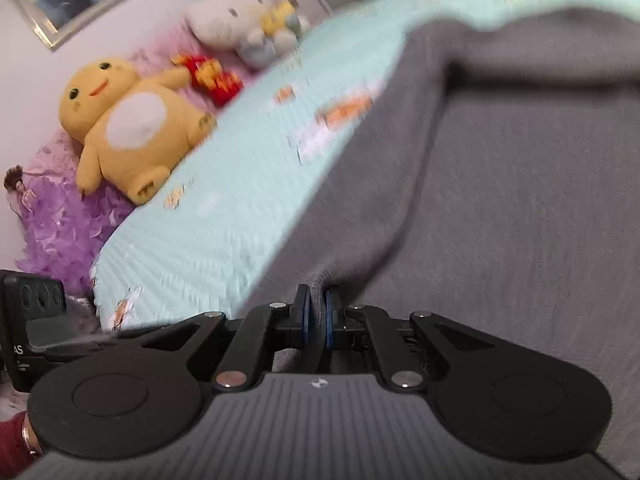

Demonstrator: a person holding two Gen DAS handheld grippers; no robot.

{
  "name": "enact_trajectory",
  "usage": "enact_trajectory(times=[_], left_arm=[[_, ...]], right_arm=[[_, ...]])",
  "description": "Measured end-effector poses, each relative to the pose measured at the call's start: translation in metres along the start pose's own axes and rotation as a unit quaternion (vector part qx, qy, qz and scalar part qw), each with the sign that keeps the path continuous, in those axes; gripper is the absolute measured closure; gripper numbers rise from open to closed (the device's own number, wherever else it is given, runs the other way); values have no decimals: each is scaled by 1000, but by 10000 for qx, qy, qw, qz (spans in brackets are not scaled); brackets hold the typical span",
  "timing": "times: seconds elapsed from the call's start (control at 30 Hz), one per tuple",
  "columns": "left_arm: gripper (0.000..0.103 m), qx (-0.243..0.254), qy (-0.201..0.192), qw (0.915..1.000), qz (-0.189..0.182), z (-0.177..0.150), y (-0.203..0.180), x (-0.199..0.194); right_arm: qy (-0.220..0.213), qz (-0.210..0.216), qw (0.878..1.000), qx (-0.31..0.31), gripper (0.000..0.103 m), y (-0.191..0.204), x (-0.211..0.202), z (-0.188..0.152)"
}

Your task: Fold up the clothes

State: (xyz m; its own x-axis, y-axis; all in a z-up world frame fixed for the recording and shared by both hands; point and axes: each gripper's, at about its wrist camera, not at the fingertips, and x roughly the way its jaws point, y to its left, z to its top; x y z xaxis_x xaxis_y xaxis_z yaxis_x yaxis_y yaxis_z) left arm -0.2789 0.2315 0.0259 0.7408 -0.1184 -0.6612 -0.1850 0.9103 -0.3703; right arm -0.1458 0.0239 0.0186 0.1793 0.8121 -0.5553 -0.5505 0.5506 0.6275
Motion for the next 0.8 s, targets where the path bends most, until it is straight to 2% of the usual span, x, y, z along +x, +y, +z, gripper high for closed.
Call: enact_trajectory(times=[0.1,0.17,0.3,0.33,0.4,0.5,0.57,0.67,0.77,0.8], left_arm=[[32,348,-47,9993,126,-3,-5,2],[32,473,-67,9987,200,-5,-8,3],[32,524,-94,9982,267,-6,-10,3],[32,506,-104,9983,278,-6,-9,2],[32,494,-168,9980,356,-7,-10,-1],[32,484,-464,9965,491,-6,-15,-16],[32,415,-738,9955,415,-4,-18,-29],[34,232,-989,9948,38,4,-19,-39],[34,194,-1142,9927,-327,11,-23,-40],[33,337,-1017,9936,-353,10,-25,-32]], right_arm=[[-137,249,9978,606,96,-20,-5,-12],[-243,249,9969,703,93,-23,-14,-17],[-556,116,9956,742,79,-20,-39,-22],[-664,88,9951,724,79,-18,-47,-23],[-843,250,9938,686,79,-9,-57,-26],[-946,769,9905,631,79,6,-69,-33],[-901,1044,9893,478,79,16,-73,-39],[-782,1282,9886,144,79,30,-72,-48],[-604,1076,9920,-256,79,34,-61,-57],[-549,937,9933,-404,79,33,-58,-61]])
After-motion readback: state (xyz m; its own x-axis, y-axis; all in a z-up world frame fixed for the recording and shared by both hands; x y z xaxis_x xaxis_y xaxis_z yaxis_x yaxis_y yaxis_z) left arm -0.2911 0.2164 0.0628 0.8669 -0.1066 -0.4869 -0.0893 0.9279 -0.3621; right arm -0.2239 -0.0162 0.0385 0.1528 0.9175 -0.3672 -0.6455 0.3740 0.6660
